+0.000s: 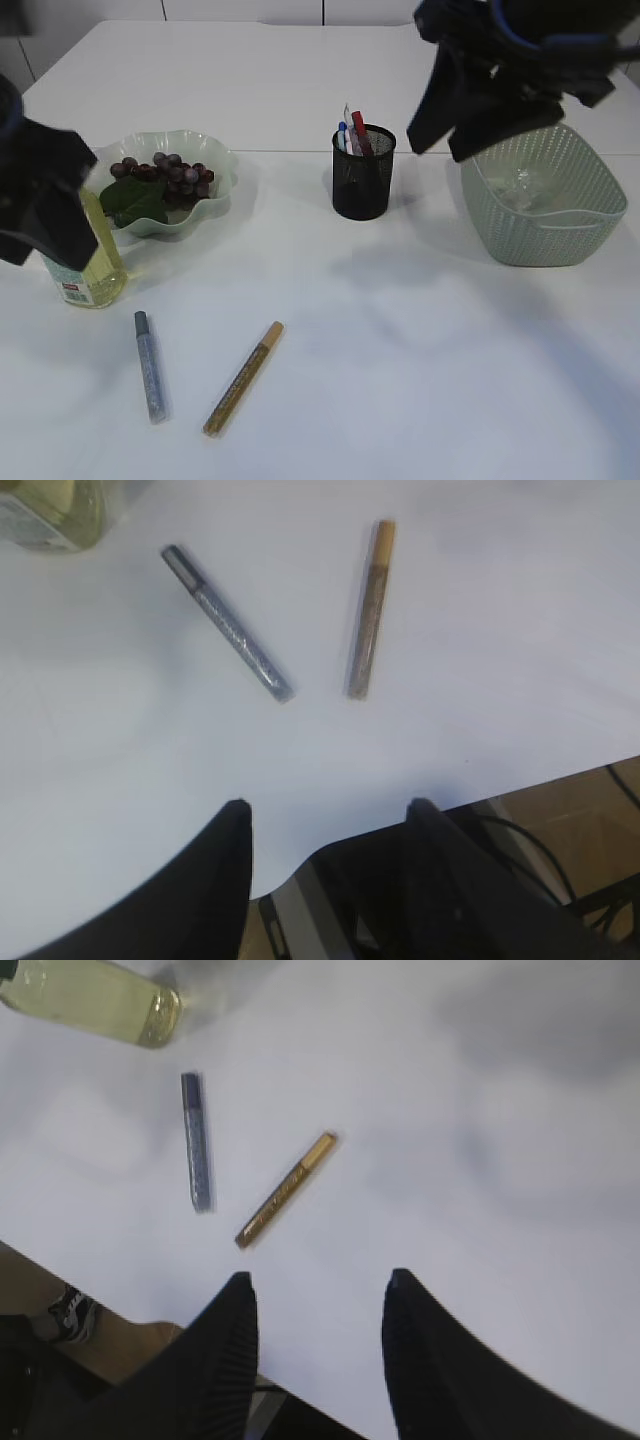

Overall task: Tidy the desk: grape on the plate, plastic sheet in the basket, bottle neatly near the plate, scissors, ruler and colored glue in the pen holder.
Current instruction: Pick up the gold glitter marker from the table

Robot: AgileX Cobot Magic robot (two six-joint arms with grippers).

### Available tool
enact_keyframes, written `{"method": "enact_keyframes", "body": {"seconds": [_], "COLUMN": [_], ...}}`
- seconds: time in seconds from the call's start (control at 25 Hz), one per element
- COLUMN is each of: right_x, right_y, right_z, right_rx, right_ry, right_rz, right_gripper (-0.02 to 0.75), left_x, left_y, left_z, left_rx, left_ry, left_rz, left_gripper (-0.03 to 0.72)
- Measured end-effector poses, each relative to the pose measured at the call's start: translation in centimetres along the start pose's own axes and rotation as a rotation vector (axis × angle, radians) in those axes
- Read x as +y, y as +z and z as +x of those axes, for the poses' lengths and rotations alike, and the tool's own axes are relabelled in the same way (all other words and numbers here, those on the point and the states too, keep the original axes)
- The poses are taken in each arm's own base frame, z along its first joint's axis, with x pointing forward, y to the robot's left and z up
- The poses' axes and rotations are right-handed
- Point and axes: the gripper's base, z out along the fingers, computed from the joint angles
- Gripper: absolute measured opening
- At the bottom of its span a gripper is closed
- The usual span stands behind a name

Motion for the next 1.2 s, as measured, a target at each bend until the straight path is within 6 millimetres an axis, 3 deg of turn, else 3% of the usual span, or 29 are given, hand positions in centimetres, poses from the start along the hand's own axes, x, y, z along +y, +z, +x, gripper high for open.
{"method": "enact_keyframes", "body": {"seconds": [0.32, 0.48, 0.8, 1.2], "right_x": [-0.2, 0.0, 0.1, 0.1], "right_y": [-2.8, -4.9, -7.4, -7.3], "right_z": [10.0, 13.3, 15.2, 15.2], "right_rx": [0.036, -0.016, -0.108, -0.106], "right_ry": [0.001, -0.056, -0.118, -0.118], "right_rz": [0.006, 0.028, 0.087, 0.087], "right_gripper": [0.342, 0.342, 0.342, 0.342], "left_x": [-0.6, -1.3, -4.0, -5.1], "left_y": [8.3, 12.3, 19.4, 22.5], "left_z": [-2.3, -3.3, -2.8, -3.9], "left_rx": [0.216, 0.227, 0.276, 0.232], "left_ry": [0.042, 0.081, 0.179, 0.189], "left_rz": [-0.076, -0.057, -0.049, -0.033], "left_gripper": [0.361, 0.351, 0.328, 0.327]}}
